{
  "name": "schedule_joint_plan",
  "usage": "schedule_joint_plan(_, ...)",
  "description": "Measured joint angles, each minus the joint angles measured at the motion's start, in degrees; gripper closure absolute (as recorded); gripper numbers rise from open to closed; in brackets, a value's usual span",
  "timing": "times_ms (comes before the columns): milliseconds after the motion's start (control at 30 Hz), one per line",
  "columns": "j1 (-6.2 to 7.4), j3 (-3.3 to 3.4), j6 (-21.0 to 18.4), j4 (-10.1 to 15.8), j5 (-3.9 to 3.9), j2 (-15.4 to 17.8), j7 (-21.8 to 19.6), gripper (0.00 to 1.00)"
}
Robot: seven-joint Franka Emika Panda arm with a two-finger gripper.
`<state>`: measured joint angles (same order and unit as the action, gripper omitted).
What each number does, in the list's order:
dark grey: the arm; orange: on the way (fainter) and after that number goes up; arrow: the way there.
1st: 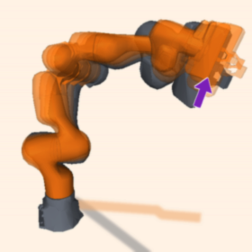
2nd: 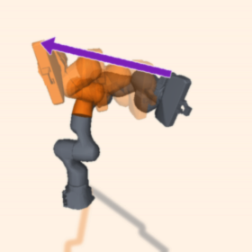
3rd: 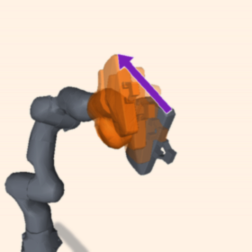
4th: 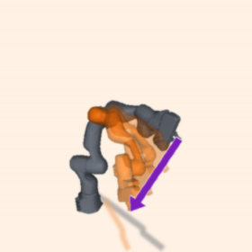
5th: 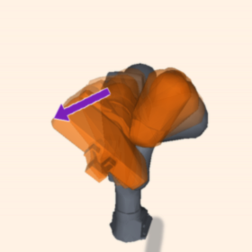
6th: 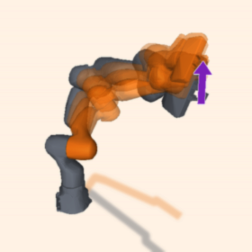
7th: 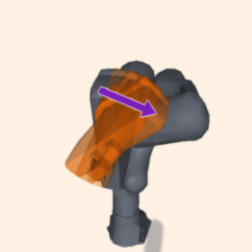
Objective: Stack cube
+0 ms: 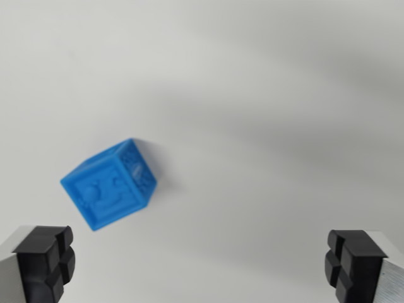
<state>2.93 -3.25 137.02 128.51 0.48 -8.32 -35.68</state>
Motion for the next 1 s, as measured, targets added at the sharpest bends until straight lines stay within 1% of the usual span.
schedule_joint_plan(300,0.99,-0.74,4.2,3.2,-0.46,-1.1,2.2,0.00)
schedule_joint_plan(600,2.29,-1.54,9.1,6.3,-1.27,-3.0,4.4,0.00)
schedule_joint_plan(867,3.51,-2.12,13.3,8.6,-2.35,-5.2,5.8,0.00)
schedule_joint_plan(1000,4.17,-2.35,15.4,9.5,-3.01,-6.4,6.5,0.00)
